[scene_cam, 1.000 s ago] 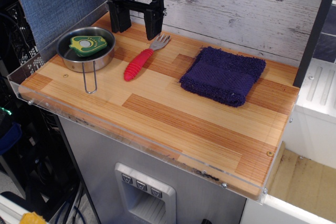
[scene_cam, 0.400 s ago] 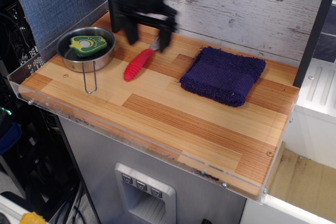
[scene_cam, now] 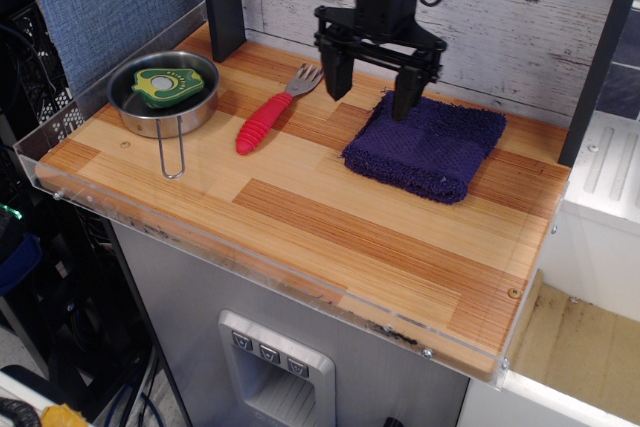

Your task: Move the purple cloth to the right corner of the table.

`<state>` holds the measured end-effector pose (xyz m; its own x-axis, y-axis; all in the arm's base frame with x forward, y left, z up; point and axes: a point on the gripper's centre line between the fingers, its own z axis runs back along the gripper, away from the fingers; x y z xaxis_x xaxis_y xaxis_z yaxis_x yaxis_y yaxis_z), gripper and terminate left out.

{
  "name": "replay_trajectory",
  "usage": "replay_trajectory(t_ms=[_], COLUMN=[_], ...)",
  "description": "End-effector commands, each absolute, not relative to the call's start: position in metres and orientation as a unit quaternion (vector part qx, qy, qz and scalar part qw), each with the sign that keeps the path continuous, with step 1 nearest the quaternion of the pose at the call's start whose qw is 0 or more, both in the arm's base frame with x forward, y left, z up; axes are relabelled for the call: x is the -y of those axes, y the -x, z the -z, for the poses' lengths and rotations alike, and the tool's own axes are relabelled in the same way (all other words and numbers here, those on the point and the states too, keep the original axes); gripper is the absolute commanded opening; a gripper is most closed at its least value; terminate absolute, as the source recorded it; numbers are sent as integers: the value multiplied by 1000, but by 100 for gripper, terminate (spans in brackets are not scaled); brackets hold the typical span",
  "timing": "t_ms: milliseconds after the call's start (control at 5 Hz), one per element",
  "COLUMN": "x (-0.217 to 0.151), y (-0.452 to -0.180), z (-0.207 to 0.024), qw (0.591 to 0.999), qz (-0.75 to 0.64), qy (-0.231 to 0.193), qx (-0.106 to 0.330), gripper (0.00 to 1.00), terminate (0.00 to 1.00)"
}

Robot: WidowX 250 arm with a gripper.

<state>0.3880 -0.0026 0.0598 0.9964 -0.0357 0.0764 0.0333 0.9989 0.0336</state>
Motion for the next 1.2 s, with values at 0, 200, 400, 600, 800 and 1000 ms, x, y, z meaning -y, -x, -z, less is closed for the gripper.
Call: replay_trajectory(t_ms=[0,200,400,600,800,1000], x=[24,30,31,29,27,17], y=[-401,-406,-408,-411,-412,-405], z=[-75,-69,-60,-51,-40,4], qw=[995,996,996,997,998,1000], qz=[5,8,9,12,15,10], qy=[-35,-34,-35,-26,-16,-10], qx=[92,88,79,70,58,1], gripper=[100,100,100,100,100,100], terminate=[0,0,0,0,0,0])
